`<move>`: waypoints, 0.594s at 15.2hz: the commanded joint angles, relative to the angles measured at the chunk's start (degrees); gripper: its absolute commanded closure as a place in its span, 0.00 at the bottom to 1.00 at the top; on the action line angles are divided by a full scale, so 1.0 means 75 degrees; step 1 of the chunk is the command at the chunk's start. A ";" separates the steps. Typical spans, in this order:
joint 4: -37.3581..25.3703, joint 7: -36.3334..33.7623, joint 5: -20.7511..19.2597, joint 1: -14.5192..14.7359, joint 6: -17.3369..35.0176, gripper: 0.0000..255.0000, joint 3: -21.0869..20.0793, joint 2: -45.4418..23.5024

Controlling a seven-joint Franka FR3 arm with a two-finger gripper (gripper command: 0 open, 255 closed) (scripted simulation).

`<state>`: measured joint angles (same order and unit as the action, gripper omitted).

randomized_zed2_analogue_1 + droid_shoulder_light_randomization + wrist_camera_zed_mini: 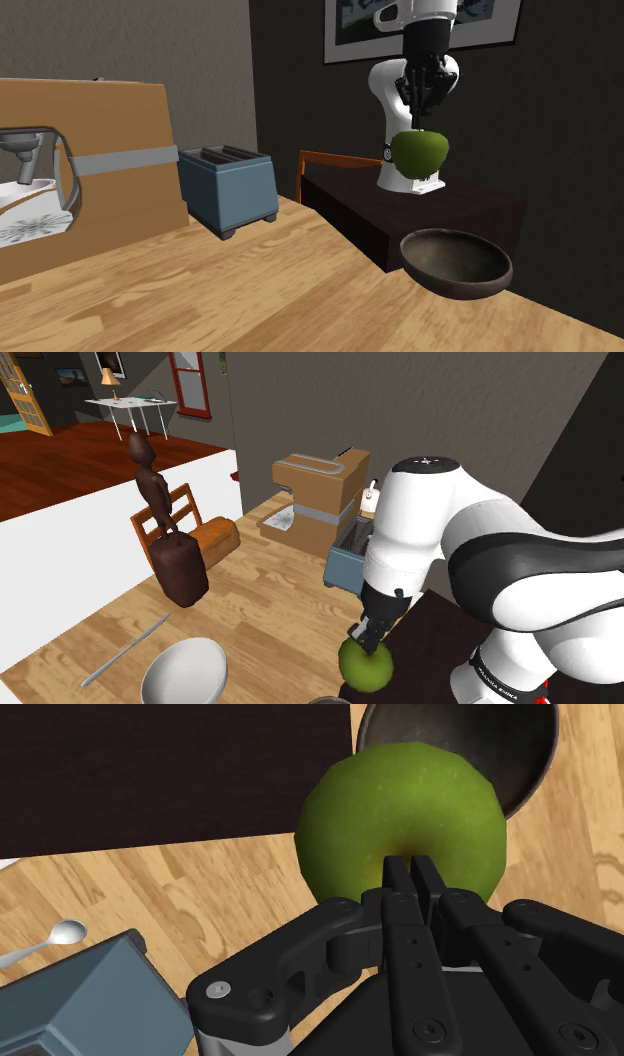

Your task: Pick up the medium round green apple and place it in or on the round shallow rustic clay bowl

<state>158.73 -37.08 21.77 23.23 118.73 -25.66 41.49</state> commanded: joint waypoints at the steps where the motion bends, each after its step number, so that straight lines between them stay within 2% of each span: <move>1: -0.0315 -0.0395 0.0132 0.0114 -0.0034 1.00 -0.0314 -0.0212; 7: -0.1488 -0.1690 0.0310 0.0228 0.0021 1.00 -0.1430 -0.1163; 9: -0.1356 -0.1684 0.0349 0.0219 0.0262 1.00 -0.1518 -0.1270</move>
<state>148.60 -49.20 24.23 24.87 119.93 -36.37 32.64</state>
